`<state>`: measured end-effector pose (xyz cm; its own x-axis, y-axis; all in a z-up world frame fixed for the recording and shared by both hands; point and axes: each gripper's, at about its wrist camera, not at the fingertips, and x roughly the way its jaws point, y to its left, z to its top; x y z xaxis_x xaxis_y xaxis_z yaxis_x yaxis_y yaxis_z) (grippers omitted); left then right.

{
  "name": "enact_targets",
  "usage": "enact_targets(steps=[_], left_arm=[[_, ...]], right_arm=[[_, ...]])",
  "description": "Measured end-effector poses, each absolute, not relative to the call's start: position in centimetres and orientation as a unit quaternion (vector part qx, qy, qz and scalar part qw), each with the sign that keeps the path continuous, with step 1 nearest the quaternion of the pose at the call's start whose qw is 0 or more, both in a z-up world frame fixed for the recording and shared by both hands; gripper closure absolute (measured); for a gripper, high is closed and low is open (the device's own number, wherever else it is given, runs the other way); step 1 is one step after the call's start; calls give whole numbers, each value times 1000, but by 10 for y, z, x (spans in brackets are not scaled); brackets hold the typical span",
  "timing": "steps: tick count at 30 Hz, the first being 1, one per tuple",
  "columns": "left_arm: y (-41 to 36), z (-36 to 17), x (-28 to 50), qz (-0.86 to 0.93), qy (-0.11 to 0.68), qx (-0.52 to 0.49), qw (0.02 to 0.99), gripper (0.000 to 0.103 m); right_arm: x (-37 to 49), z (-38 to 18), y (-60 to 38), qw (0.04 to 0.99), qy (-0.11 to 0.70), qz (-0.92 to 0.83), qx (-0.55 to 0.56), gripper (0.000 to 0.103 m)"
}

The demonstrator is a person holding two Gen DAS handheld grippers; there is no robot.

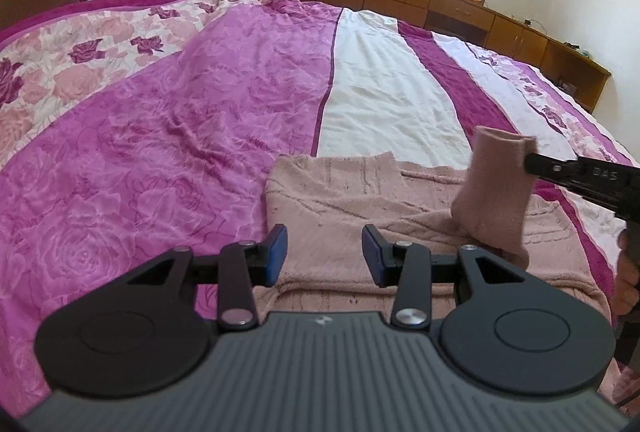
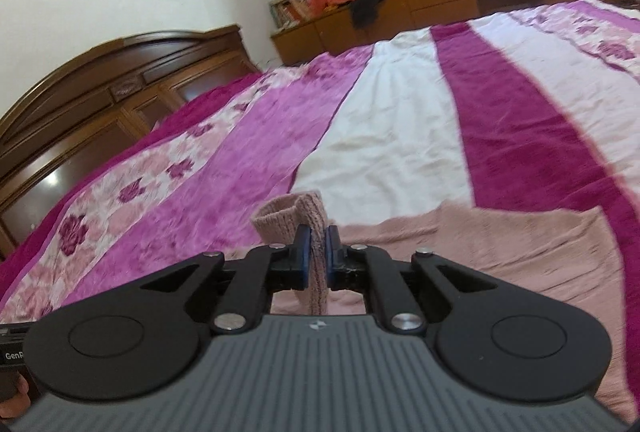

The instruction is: Fold small clothes

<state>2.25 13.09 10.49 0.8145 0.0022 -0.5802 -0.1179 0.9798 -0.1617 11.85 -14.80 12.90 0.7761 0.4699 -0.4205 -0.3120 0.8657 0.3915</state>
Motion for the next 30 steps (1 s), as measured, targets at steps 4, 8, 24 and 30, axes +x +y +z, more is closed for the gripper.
enact_targets(steps=[4,8,24,30], left_arm=[[127,106,29,31,299,-89,950,60],[123,103,37,30,300,-88,949,60],[118,87,69,42,309,-77,947,60],[116,79,83,45,315,-72,945,60]], right_arm=[[117,133,-174,936,251,188,161,95],[114,132,-198,940,246,166,169,95],[97,88,-268,937,279,104,180,95],[91,66,-281,929,304,89,193,95]])
